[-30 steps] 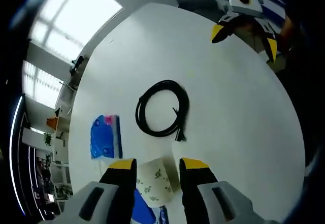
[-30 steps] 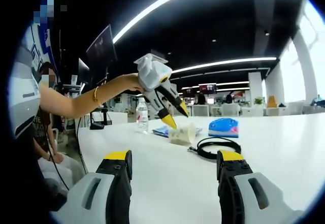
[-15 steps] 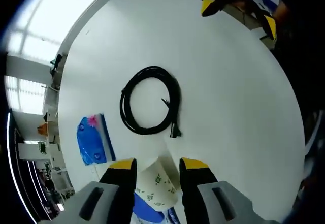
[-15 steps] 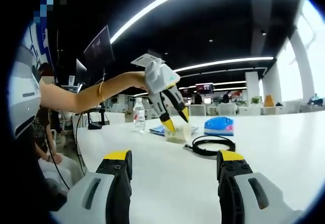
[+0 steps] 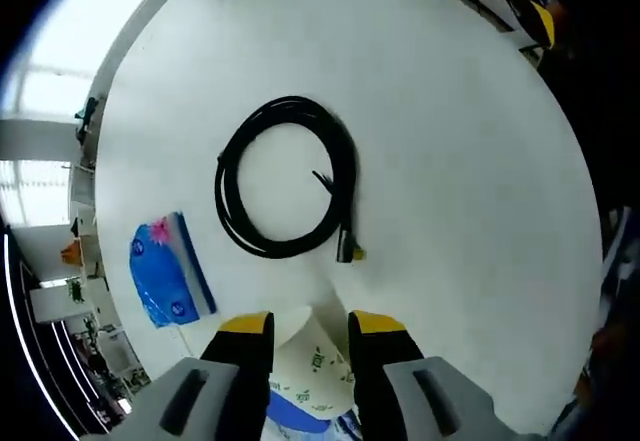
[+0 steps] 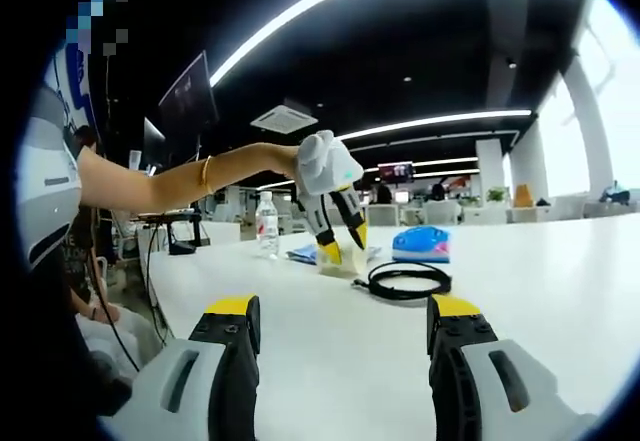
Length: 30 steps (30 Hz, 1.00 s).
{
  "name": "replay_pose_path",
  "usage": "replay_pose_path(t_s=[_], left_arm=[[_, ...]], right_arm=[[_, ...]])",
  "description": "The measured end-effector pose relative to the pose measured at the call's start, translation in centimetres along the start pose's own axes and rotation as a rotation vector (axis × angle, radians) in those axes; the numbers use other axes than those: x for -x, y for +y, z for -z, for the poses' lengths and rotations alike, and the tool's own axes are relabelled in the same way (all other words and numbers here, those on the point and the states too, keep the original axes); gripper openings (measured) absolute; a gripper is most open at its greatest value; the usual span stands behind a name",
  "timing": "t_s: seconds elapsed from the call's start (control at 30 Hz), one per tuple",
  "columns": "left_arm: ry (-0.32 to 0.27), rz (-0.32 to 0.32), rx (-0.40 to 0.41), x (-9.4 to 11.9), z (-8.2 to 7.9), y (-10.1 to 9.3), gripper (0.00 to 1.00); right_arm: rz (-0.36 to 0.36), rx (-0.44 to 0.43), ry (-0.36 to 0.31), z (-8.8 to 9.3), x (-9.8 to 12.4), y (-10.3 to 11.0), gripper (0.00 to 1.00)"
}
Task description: Arrange the tabletop items into an orderly group along one side of the table until the central work area is clear of visible clutter.
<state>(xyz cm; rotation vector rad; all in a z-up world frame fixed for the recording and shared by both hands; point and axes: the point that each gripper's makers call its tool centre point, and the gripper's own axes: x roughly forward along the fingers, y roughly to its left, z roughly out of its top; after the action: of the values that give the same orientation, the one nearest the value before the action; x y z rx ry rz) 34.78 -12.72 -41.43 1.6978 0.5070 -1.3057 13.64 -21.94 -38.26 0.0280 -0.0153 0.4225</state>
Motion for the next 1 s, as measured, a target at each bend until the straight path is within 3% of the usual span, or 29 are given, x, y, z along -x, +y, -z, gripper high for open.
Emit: replay_pose_path(t_s=[0.17,0.3,0.4,0.57,0.73,1.0], left_arm=[[0.021,0.02,-0.012,-0.3,0.0,0.0,0.28],[0.079,0.044,-0.05,-0.6,0.5,-0.7,0.27],[0.11,0.016,-0.069,-0.8,0.6,-0.3,0.27],[0.155,0.032,-0.097,-1.1,0.7,-0.6,0.26],[0.166,0.087,-0.075,-1.5,0.8,-1.2,0.2],[0.18,0.103,-0.068,-1.7,1.0,-1.6,0.15]], right_arm=[[0.01,-0.004,0.001,0.1,0.2,-0.3,0.65],[0.014,-0.006,-0.004,0.0,0.3,-0.4,0.65],[0.014,-0.005,-0.006,-0.1,0.4,-0.5,0.65],[0.023,-0.008,-0.004,0.1,0.7,-0.7,0.65],[0.03,-0.014,-0.003,0.3,1.0,-0.9,0.65],[0.027,-0.008,0.004,0.3,1.4,-0.8,0.65]])
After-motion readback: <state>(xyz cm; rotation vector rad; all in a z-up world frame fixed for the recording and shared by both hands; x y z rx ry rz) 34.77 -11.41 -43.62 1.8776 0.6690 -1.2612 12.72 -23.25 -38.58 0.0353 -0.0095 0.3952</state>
